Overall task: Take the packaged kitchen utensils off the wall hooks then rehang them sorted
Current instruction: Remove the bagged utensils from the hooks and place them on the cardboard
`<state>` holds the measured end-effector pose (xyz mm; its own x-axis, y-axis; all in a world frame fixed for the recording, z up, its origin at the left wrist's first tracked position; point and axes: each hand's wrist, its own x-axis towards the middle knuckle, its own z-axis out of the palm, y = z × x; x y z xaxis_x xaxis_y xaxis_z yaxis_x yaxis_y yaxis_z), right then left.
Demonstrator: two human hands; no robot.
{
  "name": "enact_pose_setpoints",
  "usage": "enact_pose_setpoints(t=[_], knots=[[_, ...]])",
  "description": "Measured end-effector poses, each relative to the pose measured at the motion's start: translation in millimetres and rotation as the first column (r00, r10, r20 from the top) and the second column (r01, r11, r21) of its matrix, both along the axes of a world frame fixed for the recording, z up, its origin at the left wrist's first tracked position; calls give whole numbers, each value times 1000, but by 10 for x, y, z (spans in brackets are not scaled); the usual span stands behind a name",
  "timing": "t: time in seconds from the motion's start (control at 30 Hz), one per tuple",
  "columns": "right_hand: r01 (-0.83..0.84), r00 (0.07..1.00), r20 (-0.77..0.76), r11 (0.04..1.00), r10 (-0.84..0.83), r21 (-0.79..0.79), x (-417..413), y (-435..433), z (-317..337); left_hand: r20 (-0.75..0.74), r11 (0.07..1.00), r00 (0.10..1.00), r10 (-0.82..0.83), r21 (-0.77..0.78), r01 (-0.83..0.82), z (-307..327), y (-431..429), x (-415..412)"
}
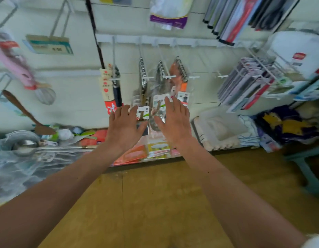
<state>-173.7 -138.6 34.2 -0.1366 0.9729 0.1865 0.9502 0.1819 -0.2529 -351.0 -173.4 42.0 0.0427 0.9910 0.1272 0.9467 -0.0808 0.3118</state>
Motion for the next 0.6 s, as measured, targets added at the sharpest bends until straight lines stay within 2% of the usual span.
enact_pose_setpoints(t=[0.23, 0.43, 0.6], knots=[[54, 998, 30, 998, -53, -13, 708, 131, -152, -21, 997, 997, -79, -2, 79, -129, 221, 773], [27, 999, 35, 999, -26, -35, 1066, 380, -341, -57, 997, 996, -69, -31, 68, -306, 491, 1203], [-22, 998, 60, 1000, 21, 21, 1222, 620, -452, -59, 999, 998, -33, -4, 33, -391, 711, 1398]])
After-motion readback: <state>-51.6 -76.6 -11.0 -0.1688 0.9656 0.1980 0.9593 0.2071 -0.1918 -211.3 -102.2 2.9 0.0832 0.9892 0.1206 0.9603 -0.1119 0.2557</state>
